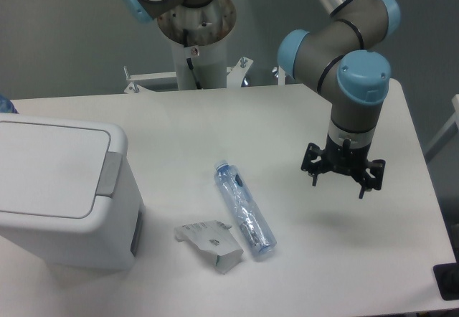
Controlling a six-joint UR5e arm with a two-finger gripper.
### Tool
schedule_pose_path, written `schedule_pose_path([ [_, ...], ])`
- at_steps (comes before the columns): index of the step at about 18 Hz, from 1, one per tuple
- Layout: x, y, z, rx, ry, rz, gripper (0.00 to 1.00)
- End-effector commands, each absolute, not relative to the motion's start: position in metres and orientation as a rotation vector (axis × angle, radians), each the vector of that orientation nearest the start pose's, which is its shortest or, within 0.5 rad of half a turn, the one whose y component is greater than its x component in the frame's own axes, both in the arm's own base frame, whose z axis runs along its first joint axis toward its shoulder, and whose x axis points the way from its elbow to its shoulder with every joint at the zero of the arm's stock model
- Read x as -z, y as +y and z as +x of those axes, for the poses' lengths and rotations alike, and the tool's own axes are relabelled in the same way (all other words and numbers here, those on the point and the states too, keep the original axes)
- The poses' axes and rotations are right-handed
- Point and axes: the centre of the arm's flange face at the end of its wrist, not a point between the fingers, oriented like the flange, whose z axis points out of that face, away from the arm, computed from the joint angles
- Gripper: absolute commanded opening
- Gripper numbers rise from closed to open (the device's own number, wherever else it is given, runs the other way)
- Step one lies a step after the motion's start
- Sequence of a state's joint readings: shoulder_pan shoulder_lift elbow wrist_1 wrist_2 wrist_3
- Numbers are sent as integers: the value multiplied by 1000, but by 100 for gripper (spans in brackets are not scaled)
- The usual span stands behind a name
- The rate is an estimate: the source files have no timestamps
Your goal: Open the trash can
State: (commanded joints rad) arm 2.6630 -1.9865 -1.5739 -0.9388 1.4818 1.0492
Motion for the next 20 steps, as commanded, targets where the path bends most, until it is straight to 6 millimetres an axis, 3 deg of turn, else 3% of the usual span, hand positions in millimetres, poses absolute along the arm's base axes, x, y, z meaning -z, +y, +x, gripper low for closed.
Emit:
schedule_pose_path([
  [13,-309,425,-506,-178,-70,-2957,100],
  [20,-314,429,-502,-168,-244,-2931,100],
])
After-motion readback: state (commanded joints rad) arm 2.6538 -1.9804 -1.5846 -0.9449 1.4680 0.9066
